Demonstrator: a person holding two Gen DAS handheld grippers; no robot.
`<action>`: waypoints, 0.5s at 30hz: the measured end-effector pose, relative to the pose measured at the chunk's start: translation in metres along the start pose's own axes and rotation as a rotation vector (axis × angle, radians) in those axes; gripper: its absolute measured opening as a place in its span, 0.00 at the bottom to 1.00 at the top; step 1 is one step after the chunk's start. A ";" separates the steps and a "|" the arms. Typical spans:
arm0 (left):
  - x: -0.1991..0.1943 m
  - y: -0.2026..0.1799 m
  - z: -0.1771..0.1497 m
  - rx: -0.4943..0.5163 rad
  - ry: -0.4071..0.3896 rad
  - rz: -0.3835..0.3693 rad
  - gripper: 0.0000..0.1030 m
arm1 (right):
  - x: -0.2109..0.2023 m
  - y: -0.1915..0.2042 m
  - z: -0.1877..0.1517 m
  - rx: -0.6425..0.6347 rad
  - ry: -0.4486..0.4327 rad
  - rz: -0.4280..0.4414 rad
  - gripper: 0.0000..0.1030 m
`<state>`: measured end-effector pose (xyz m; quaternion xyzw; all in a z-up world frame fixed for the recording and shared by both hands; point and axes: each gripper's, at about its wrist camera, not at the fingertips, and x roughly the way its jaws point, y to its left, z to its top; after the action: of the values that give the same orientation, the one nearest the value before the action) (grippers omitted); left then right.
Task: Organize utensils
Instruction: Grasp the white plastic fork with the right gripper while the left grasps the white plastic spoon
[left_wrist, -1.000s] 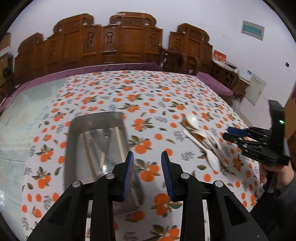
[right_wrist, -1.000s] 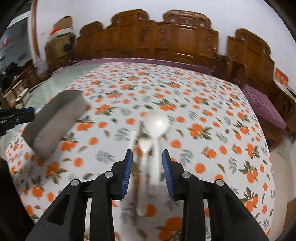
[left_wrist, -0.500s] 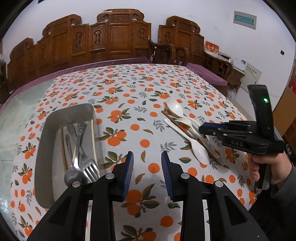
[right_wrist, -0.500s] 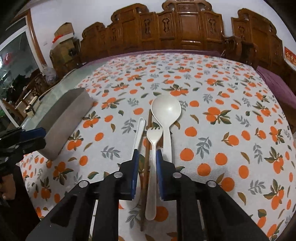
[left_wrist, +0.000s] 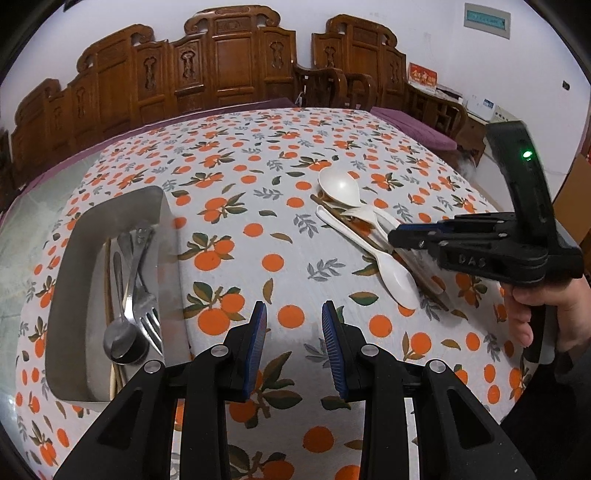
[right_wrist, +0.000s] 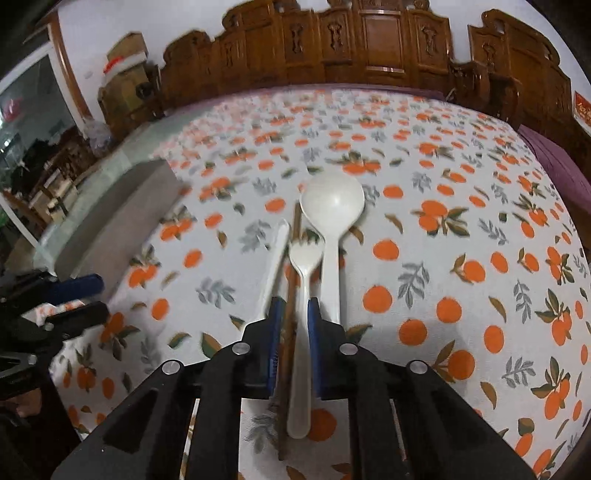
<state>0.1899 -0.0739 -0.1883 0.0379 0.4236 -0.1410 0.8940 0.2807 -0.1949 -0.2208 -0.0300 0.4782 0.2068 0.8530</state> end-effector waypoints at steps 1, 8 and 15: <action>0.001 -0.001 0.000 0.002 0.003 0.001 0.28 | 0.002 0.000 -0.001 -0.010 0.007 -0.012 0.12; 0.009 -0.016 0.005 0.005 0.023 -0.005 0.28 | 0.005 -0.009 -0.003 0.010 0.031 0.000 0.11; 0.026 -0.032 0.011 -0.007 0.051 -0.024 0.28 | -0.012 -0.013 0.000 0.016 -0.043 0.054 0.09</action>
<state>0.2043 -0.1128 -0.1993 0.0331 0.4470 -0.1492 0.8814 0.2799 -0.2104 -0.2130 -0.0058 0.4620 0.2268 0.8574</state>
